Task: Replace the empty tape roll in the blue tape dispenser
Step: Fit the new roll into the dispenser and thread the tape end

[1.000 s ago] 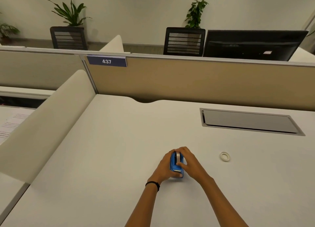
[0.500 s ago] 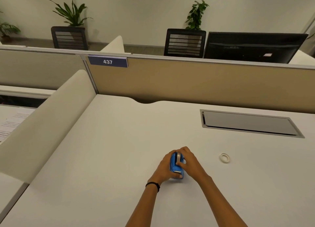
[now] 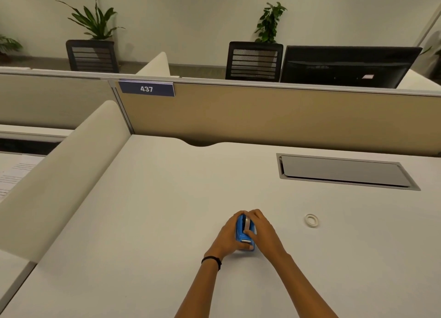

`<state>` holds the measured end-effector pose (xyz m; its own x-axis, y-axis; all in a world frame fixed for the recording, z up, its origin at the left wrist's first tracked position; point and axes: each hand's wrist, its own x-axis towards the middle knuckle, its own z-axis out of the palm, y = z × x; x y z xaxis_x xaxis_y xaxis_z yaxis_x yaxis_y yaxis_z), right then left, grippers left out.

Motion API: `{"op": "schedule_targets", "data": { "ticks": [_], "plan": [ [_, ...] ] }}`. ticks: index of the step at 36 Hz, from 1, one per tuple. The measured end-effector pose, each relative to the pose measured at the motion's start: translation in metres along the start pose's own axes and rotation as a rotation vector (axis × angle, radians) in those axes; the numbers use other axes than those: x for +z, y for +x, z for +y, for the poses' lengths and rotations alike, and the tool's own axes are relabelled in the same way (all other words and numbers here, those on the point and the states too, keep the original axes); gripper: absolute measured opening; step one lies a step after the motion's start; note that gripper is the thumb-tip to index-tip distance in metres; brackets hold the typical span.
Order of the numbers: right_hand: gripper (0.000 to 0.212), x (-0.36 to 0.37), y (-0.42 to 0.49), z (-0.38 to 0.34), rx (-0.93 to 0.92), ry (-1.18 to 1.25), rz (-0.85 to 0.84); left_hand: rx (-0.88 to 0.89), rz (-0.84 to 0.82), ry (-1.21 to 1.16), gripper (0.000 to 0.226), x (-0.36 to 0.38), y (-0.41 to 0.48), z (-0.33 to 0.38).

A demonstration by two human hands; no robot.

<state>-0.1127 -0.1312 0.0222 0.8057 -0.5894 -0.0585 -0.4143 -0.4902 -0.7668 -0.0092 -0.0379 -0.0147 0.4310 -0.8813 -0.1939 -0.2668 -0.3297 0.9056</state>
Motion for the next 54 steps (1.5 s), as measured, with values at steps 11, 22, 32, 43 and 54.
{"op": "schedule_targets", "data": {
  "ticks": [11,22,32,43,54],
  "plan": [
    [0.029,-0.005,-0.001,0.002,-0.123,-0.042,0.035,-0.019,-0.027,-0.002,0.098,0.000,0.001,-0.005],
    [0.018,-0.004,-0.009,0.004,-0.103,0.019,0.122,-0.069,-0.086,-0.063,0.080,-0.010,-0.002,0.006],
    [0.019,-0.002,-0.017,0.009,-0.142,0.003,0.083,-0.047,0.042,-0.019,0.046,-0.004,-0.001,0.014],
    [0.022,-0.007,-0.027,0.005,-0.176,-0.110,0.078,-0.009,0.141,-0.068,0.039,0.006,-0.005,0.020],
    [0.019,-0.013,-0.017,-0.009,-0.190,-0.121,0.104,0.038,0.144,-0.110,0.028,0.009,-0.004,0.018]
  ]
}}
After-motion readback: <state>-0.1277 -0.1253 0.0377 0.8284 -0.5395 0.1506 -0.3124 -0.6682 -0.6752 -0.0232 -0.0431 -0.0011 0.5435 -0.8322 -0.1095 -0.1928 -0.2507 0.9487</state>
